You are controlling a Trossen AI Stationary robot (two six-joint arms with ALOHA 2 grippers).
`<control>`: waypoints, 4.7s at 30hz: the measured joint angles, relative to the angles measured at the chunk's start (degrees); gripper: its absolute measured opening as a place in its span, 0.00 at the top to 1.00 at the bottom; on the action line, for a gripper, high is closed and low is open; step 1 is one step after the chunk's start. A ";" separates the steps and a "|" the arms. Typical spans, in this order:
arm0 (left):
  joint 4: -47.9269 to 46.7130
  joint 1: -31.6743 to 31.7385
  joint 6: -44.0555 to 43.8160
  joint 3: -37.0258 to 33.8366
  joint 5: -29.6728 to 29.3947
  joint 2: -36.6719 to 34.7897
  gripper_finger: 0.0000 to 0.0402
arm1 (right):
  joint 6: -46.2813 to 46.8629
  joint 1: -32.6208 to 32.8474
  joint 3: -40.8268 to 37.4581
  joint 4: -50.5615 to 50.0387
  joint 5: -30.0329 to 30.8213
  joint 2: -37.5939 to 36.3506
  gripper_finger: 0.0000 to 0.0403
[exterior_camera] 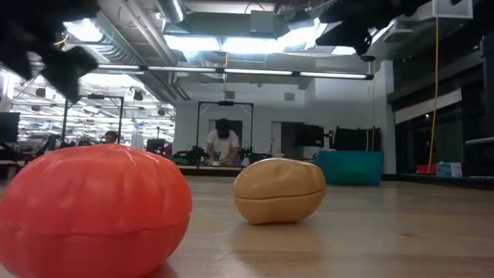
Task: Pick and placing Produce into tupperware
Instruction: Put the pink peach into the blue bin
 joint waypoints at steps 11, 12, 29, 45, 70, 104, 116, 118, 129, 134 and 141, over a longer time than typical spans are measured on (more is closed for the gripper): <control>0.00 -12.16 -16.76 0.00 1.51 14.06 0.29 | 0.12 10.46 -0.71 9.25 16.07 8.31 0.37; 0.00 -12.61 -17.87 0.00 2.32 15.11 0.29 | -0.90 10.62 -0.71 10.65 16.04 9.42 0.37; 8.01 -14.51 -24.69 -0.02 3.93 20.40 0.29 | -2.67 10.36 -0.71 15.64 16.08 13.44 0.37; 13.07 -18.61 -25.70 -0.02 -0.13 28.40 0.29 | -1.33 10.40 -0.69 16.57 16.03 16.24 0.37; 15.02 -18.61 -27.12 0.04 -4.45 32.60 0.31 | 4.69 10.38 -0.69 15.73 16.01 16.22 0.37; 16.75 -8.99 -14.06 -0.23 -7.81 28.51 0.86 | -4.86 10.34 -0.60 16.87 15.99 16.13 0.37; 32.36 5.86 7.24 -0.11 -6.01 22.77 0.89 | -5.70 10.34 -0.60 5.64 15.97 16.13 0.37; 36.99 8.02 10.82 -0.11 -3.67 22.20 0.89 | -5.69 10.34 -0.60 4.10 15.97 16.15 0.37; 56.93 22.50 20.29 -0.07 14.05 22.61 0.90 | -15.30 10.34 -0.60 5.65 16.01 16.15 0.37; 61.96 27.97 20.31 -0.05 21.57 24.59 0.89 | -22.43 10.34 -0.62 8.18 17.12 16.17 0.37; 79.10 33.85 18.70 -0.07 31.81 33.87 0.90 | -32.31 9.82 -0.67 13.65 19.92 16.17 0.37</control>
